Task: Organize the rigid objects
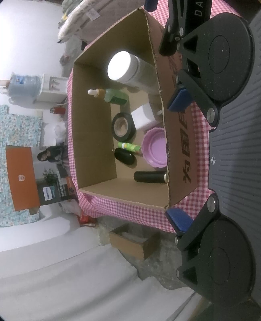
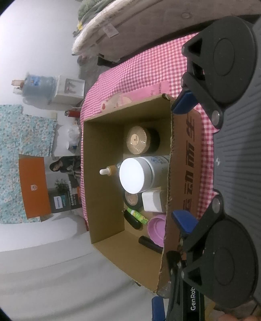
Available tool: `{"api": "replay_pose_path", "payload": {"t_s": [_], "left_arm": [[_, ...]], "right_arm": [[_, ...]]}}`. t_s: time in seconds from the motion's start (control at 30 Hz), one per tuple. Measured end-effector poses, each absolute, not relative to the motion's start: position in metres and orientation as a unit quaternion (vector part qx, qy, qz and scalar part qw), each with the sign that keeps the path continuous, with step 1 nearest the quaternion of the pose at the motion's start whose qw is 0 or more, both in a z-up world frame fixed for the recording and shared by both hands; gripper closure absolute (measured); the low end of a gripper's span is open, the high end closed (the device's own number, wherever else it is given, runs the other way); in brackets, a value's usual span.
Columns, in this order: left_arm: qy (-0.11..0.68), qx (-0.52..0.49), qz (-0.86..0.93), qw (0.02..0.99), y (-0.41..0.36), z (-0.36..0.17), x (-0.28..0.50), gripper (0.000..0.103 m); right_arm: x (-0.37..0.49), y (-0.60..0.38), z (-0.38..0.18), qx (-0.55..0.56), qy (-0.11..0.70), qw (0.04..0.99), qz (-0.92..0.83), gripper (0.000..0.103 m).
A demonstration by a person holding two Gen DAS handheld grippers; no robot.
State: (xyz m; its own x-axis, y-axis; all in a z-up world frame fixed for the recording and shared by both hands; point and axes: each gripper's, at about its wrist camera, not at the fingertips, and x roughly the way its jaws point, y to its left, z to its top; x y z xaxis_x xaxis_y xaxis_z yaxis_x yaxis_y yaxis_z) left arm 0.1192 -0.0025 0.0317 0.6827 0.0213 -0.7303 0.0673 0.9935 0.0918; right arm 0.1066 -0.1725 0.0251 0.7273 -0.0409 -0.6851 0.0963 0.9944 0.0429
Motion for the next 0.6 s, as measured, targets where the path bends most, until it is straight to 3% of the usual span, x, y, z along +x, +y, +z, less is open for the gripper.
{"api": "replay_pose_path", "payload": {"t_s": [0.6], "left_arm": [[0.399,0.055,-0.013,0.915,-0.0037,0.0326,0.1183,0.000]], "right_arm": [[0.1047,-0.1750,0.0263,0.042,0.366,0.929,-0.037,0.000]]}}
